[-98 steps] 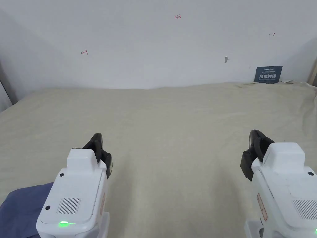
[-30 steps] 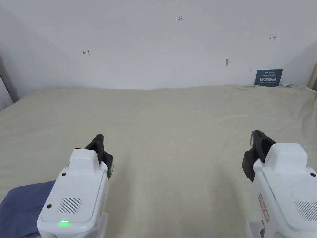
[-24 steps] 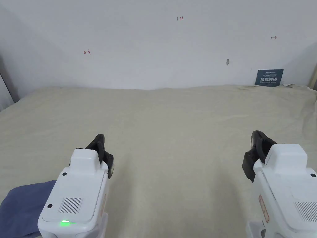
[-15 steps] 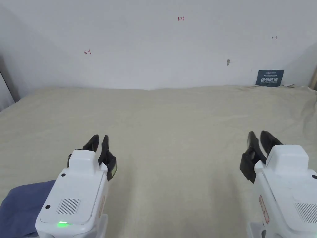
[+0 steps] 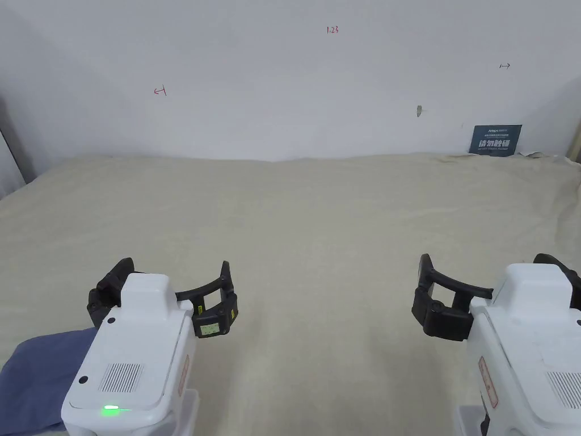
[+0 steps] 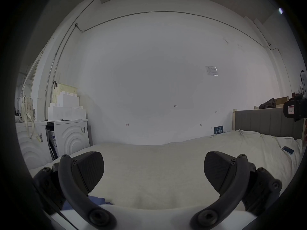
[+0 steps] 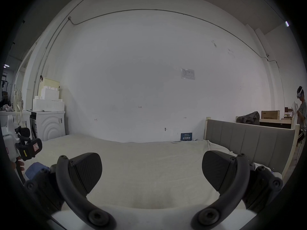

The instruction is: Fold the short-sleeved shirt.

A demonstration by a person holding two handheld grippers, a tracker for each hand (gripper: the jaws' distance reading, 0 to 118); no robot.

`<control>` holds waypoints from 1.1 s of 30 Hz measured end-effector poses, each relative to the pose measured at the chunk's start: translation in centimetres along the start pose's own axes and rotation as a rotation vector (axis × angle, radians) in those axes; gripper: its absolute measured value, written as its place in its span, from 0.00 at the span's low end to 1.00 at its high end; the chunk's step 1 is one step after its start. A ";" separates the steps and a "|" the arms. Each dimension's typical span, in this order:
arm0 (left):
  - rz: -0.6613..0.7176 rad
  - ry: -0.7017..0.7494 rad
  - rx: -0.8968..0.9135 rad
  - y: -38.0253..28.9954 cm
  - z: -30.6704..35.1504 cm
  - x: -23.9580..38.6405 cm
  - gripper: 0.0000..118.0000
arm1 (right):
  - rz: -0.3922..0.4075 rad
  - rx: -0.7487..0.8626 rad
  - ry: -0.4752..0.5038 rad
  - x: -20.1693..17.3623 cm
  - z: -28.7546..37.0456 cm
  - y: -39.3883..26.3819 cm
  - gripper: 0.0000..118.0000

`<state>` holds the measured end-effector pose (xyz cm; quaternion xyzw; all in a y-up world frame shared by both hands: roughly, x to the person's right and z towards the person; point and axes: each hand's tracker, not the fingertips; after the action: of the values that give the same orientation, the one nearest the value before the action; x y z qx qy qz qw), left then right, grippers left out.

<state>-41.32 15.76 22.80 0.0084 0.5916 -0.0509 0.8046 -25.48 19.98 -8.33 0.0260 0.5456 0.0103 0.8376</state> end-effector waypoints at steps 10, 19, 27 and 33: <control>-0.001 0.009 0.006 0.2 0.1 -0.1 1.00 | -0.007 0.013 0.005 0.0 0.0 0.3 1.00; -0.002 0.013 0.012 0.4 0.2 -0.1 1.00 | -0.008 0.014 0.006 0.1 0.1 0.3 1.00; -0.007 0.014 0.011 0.4 0.2 -0.2 1.00 | -0.008 0.015 0.005 0.2 0.2 0.3 1.00; -0.008 0.012 0.004 0.4 0.2 -0.1 1.00 | -0.005 0.014 0.003 0.2 0.3 0.3 1.00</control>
<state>-41.12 16.11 22.98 0.0079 0.5962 -0.0555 0.8009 -25.06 20.26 -8.40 0.0308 0.5471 0.0044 0.8365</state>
